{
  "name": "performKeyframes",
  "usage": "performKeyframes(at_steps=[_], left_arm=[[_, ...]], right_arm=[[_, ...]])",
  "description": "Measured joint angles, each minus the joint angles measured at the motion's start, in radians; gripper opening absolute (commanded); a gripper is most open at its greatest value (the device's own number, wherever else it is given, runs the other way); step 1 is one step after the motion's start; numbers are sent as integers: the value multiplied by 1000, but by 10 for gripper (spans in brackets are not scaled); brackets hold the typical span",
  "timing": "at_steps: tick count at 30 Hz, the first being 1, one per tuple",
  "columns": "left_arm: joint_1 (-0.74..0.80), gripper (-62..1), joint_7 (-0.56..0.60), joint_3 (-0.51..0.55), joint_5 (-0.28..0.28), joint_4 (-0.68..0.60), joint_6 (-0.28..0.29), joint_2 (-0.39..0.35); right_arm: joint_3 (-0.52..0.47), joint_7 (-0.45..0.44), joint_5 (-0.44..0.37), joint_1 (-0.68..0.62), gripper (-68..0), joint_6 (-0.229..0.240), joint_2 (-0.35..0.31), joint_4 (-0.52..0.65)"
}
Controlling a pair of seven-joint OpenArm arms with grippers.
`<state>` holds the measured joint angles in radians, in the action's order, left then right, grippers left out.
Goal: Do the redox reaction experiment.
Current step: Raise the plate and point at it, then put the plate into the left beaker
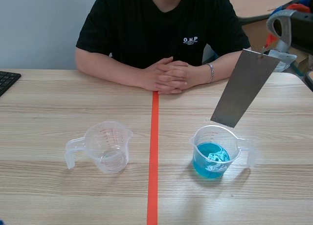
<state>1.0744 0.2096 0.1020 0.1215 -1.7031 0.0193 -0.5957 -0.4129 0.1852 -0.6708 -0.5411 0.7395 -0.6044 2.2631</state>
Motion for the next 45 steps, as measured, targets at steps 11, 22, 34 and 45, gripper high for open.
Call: performKeyframes(at_steps=[11, 22, 34, 45], left_arm=[[87, -563, -11, 13, 0, 49, -6, 137], [86, -563, -11, -6, 0, 116, -8, 267], [80, -563, -11, -27, 0, 120, 0, 323], [80, -562, -11, -27, 0, 120, -1, 321]], right_arm=[[69, 16, 0, 56, -660, 0, 0, 0], [187, 53, 0, 177, -660, 0, 0, 0], [414, 108, 0, 370, -660, 0, 0, -7], [630, 113, 18, 576, -660, -37, 26, -124]])
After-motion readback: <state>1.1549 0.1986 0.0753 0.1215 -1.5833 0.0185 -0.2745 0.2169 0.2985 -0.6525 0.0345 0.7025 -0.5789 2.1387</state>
